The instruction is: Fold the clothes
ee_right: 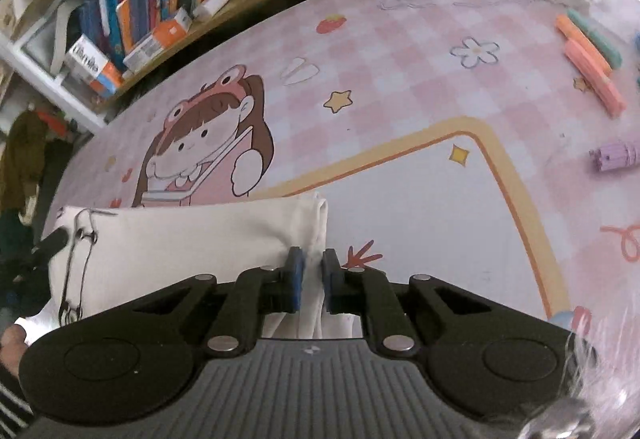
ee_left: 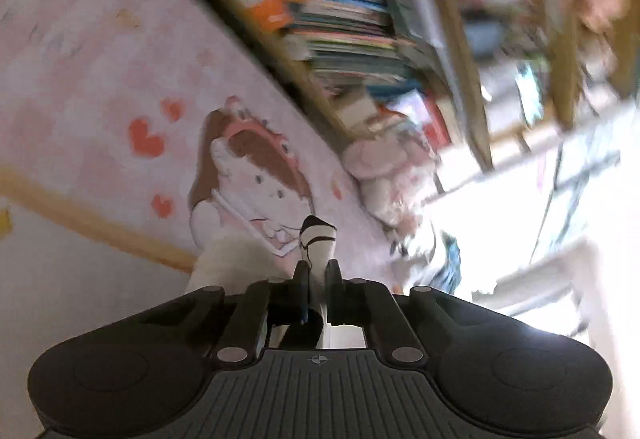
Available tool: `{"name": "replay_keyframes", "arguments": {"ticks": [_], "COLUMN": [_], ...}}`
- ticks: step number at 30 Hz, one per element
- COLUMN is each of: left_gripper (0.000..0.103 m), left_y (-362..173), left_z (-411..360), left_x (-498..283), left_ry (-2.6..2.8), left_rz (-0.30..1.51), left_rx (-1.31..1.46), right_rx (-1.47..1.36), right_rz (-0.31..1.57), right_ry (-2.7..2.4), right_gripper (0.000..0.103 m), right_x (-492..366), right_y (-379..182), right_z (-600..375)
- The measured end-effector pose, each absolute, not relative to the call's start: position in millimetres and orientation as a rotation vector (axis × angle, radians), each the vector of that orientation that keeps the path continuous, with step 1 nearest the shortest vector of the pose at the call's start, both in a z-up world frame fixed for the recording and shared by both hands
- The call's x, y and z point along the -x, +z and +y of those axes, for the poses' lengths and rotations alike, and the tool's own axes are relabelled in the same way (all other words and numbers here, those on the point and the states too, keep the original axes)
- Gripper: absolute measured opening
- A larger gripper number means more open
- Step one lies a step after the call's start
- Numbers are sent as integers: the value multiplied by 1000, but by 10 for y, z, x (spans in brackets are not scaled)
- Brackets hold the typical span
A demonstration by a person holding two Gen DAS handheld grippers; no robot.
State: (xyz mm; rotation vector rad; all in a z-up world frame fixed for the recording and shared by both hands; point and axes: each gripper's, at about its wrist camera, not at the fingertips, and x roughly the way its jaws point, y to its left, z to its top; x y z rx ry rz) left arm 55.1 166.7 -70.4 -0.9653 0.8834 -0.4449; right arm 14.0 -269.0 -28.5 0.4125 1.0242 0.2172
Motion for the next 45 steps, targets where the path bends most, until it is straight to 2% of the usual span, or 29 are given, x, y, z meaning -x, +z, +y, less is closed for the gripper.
{"name": "replay_keyframes", "arguments": {"ticks": [2,4,9,14,16,17,20,22,23,26,27,34,39,43,44,45], "left_gripper": [7,8,20,42,59,61,60,53,31,15,14,16,25,62,65,66], "left_y": [-951,-1008,-742,-478,-442,-435,-490,-563,-601,-563,-553,-420,-303,-256,-249,-267], "left_z": [1748,1763,1766,1838,1816,1808,1746,1702,1678,1679,1705,1470,1538,1607,1609,1603], "left_x": [-579,-557,-543,-308,-198,-140,-55,-32,-28,47,74,11,47,97,104,97], "left_ry": [-338,-303,-294,-321,-341,-349,-365,-358,-352,-365,-357,-292,-300,-261,-260,-260], "left_rz": [954,945,949,931,921,916,920,944,961,915,897,911,884,896,901,914], "left_rx": [1099,1171,1024,872,859,853,842,847,854,888,899,637,621,584,577,578], "right_rx": [-384,-361,-352,-412,-455,-483,-566,-554,-548,-529,-523,-442,-414,-410,-417,-424], "right_rz": [1029,1033,1034,999,990,987,982,991,995,1009,1013,1013,1006,997,996,996], "right_ry": [221,217,202,180,166,162,165,157,152,140,135,124,118,114,106,98], "right_gripper": [10,10,10,14,15,15,18,19,19,18,13,13,13,15,16,25], "right_x": [-161,-182,-176,-31,73,134,311,352,371,430,450,497,508,513,517,522], "right_y": [-273,-264,-242,-157,-108,-85,-35,-51,-60,-85,-93,-130,-100,-46,-31,-16], "right_z": [-2672,-2638,-2608,-2682,-2730,-2754,-2792,-2754,-2734,-2675,-2655,-2529,-2492,-2498,-2513,-2529]}}
